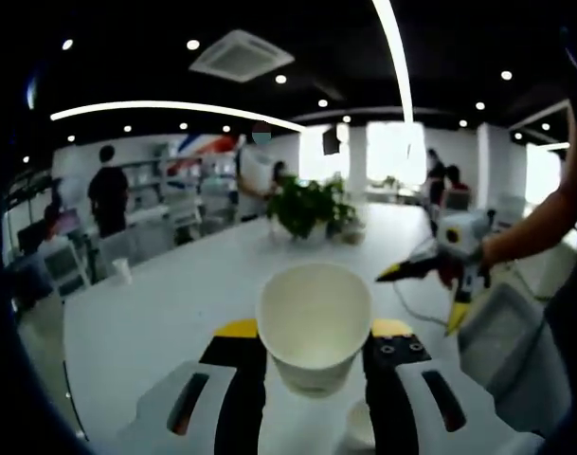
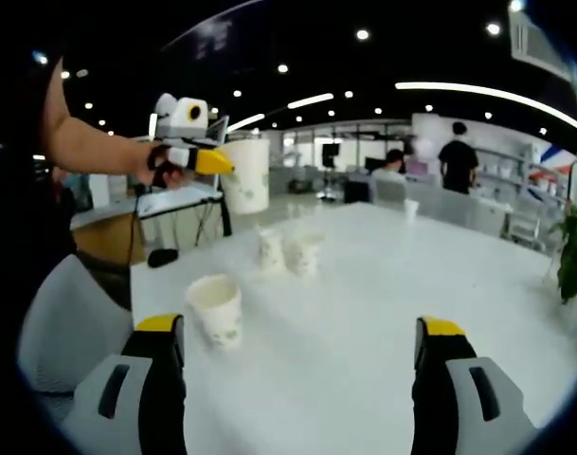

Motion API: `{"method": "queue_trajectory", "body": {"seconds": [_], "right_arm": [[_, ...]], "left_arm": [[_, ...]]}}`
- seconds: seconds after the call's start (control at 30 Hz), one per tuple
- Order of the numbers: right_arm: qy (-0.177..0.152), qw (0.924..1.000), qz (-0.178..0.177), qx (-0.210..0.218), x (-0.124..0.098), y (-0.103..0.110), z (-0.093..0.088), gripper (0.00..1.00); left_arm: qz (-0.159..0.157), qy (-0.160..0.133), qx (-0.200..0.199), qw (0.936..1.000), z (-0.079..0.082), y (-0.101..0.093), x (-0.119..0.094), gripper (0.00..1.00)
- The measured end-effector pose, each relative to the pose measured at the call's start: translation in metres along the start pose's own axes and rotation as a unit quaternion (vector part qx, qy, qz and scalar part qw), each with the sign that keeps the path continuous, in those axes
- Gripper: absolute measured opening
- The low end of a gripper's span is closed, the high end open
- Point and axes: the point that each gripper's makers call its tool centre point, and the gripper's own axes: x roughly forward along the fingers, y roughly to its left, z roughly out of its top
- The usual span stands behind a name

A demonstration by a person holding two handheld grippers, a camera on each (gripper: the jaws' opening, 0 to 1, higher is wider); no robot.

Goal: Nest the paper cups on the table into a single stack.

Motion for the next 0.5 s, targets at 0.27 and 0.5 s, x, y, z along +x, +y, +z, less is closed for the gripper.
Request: {"method": "queue_trajectory", "body": {"seconds": [0.27, 0.5], "right_arm": [[-0.002, 1.0000, 0.000, 0.002, 0.000, 0.002, 0.000, 1.00], [-0.002, 1.0000, 0.000, 0.004, -0.001, 0.003, -0.001, 1.00]], "left_arm": [[-0.008, -0.002, 0.005, 1.0000, 0.002, -0.010, -0.001, 0.38], [-0.012, -0.005, 0.004, 0.9999, 0.003, -0.018, -0.002, 0.38]]}}
